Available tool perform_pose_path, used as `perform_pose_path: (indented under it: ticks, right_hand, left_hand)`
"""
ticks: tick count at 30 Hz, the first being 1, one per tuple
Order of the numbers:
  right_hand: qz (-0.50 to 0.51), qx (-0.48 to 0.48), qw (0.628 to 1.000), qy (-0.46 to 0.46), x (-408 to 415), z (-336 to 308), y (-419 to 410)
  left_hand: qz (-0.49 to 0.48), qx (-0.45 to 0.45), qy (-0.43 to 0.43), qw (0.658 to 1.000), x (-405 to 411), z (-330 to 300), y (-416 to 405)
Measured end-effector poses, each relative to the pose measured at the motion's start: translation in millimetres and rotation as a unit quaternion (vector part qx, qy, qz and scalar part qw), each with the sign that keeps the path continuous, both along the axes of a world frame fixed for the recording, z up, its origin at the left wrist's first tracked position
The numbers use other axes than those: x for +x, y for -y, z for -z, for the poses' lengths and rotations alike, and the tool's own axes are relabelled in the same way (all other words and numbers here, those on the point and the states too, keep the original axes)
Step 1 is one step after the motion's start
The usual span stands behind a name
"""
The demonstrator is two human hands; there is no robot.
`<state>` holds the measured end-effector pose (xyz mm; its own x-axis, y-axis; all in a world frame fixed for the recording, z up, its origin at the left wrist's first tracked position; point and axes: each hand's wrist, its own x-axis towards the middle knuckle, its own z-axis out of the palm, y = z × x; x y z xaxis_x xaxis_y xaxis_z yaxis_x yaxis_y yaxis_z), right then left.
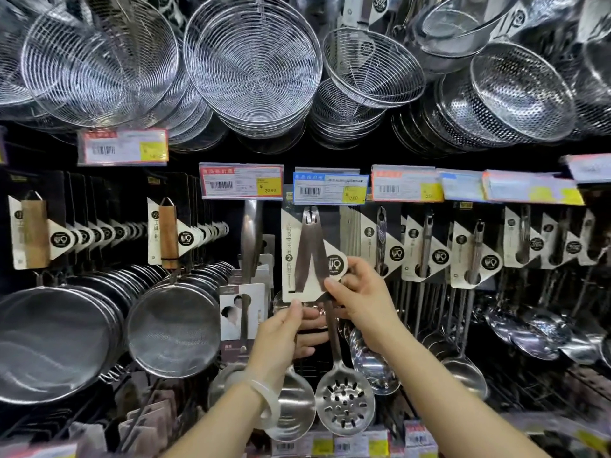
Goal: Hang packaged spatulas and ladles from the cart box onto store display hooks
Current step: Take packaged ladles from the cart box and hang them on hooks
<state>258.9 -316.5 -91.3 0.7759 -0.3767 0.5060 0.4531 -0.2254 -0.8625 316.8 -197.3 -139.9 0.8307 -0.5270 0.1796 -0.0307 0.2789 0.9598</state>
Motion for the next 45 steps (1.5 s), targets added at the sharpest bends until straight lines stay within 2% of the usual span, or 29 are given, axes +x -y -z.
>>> perform_pose_path:
  ticks: [3, 10, 20, 26, 32, 35, 39, 41, 45]
  right_hand:
    - [0.005, -0.009, 1.000, 0.011, 2, -5, -3]
    - [-0.014, 0.043, 0.999, 0.015, 0, -1, 8]
    - [-0.027, 0.067, 0.997, 0.009, 5, 1, 8]
    - [0.007, 0.079, 0.996, -0.038, 18, 3, 6]
    - [0.161, -0.055, 0.983, -0.066, 32, 7, 9]
    - [0.204, -0.174, 0.962, -0.054, 27, 15, 5]
    - [0.307, -0.427, 0.850, -0.027, 31, 20, -9]
    - [0.293, -0.487, 0.822, -0.025, 39, 12, -12]
    - [0.287, -0.565, 0.768, -0.096, 63, -7, -4]
  left_hand:
    - [-0.013, -0.001, 0.004, 1.000, 2, -5, 1]
    - [-0.007, 0.006, 0.033, 0.999, -4, -11, 4]
    - [-0.023, 0.009, 0.050, 0.998, 3, -15, 3]
    - [-0.026, 0.022, 0.035, 0.999, 19, -6, 11]
    - [-0.020, 0.057, 0.054, 0.997, 35, -2, 22]
    - [-0.022, 0.066, 0.069, 0.995, 41, 1, 28]
    - [-0.046, 0.057, 0.060, 0.996, 47, 1, 36]
    - [-0.056, 0.068, 0.056, 0.995, 50, -2, 38]
    - [-0.063, 0.086, 0.078, 0.991, 59, -7, 40]
